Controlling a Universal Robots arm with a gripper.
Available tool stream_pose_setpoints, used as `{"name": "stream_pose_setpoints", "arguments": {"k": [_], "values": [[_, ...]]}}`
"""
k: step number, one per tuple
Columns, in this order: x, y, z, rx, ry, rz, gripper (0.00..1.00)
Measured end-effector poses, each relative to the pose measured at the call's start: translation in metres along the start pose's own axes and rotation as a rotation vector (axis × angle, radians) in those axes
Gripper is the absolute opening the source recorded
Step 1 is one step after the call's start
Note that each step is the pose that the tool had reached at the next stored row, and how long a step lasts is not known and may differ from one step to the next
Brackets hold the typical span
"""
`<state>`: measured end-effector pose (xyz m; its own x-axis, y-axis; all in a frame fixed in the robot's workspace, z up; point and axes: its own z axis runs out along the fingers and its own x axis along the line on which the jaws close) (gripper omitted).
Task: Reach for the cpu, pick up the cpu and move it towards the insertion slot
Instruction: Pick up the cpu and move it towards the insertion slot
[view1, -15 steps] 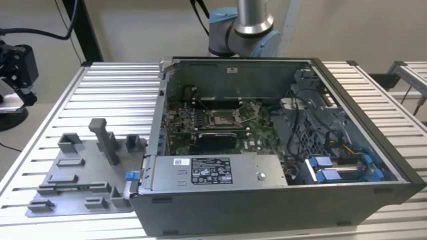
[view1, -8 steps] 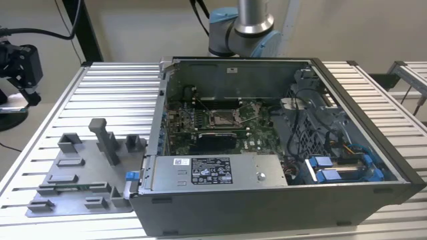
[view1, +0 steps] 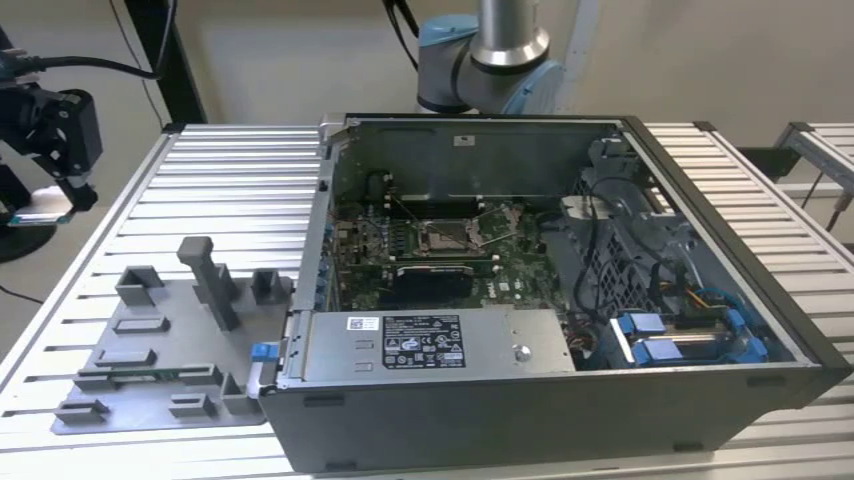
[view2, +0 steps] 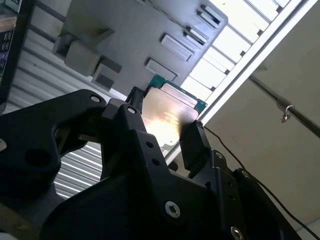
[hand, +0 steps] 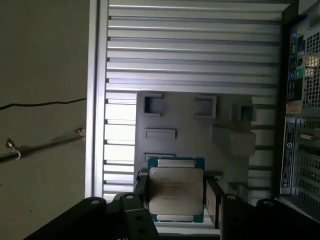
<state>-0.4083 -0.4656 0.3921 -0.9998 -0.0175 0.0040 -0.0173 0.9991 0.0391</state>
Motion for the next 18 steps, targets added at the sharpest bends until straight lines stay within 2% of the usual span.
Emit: {"name": "stream_pose_setpoints", "arguments": {"k": [8, 18], "values": [[-0.0175, -0.0003, -0.0001, 0.0, 0.0, 0.0, 0.0], [-0.0426, -0.0007, -0.0002, 0.0, 0.0, 0.0, 0.0]]}}
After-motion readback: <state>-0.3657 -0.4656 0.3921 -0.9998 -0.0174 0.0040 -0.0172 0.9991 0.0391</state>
